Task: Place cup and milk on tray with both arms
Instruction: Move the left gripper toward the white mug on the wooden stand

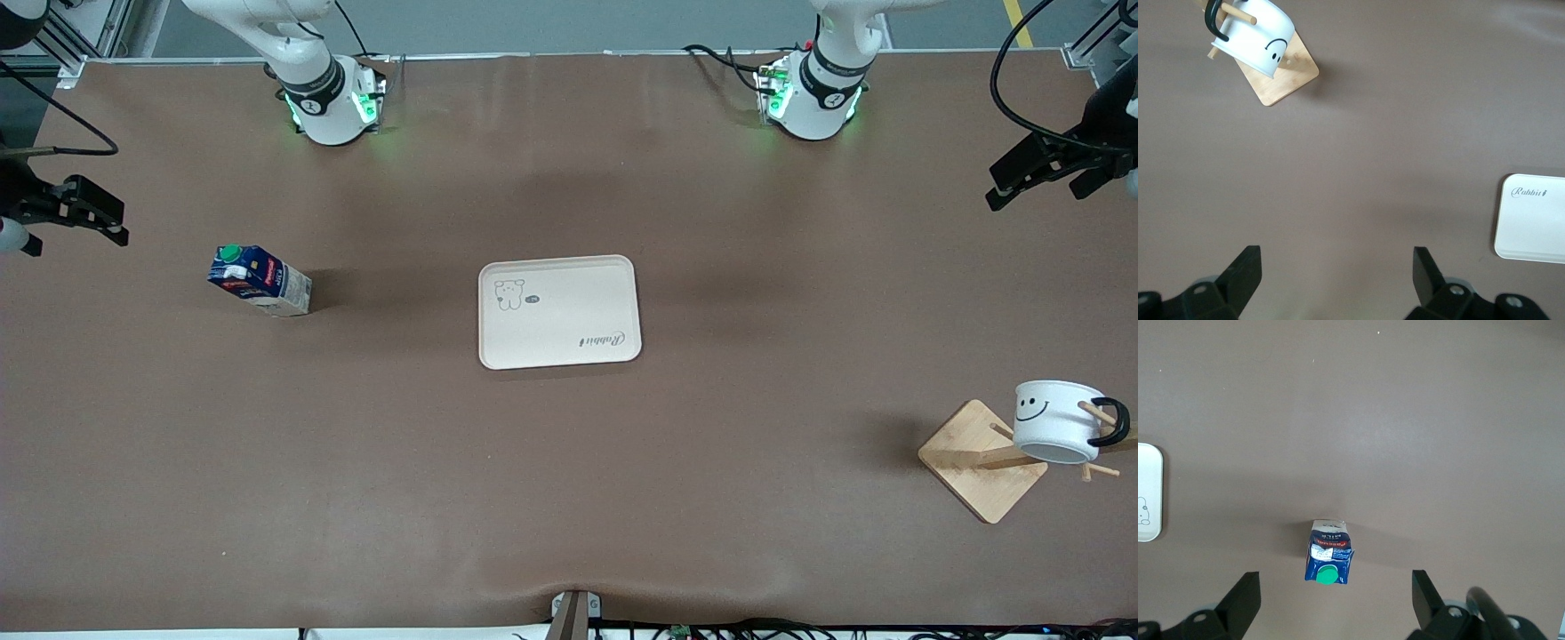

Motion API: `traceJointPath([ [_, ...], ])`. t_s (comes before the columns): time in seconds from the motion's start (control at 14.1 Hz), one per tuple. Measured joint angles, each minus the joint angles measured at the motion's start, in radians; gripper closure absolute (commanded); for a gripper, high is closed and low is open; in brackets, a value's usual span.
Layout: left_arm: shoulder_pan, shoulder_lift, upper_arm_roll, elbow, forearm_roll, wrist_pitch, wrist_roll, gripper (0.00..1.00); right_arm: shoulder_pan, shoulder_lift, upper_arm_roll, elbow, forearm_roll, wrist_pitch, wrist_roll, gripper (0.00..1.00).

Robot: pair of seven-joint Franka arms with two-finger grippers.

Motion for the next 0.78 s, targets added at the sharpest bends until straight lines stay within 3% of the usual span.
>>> traceJointPath([
  [0.14,0.025,0.011,0.0,-0.011,0.0,0.014,-0.004,0.0,0.0,0.0,0.0,0.0,0.0,0.0,0.0,0.0],
  [0.35,0.092,0.016,0.002,-0.101,0.0,0.15,-0.003,0.0,0.0,0.001,0.0,0.0,0.0,0.0,0.0,0.0],
  [0.78,0.185,-0.02,0.002,-0.459,0.0,0.72,-0.004,0.0,0.0,0.003,0.0,0.0,0.0,0.0,0.0,0.0],
])
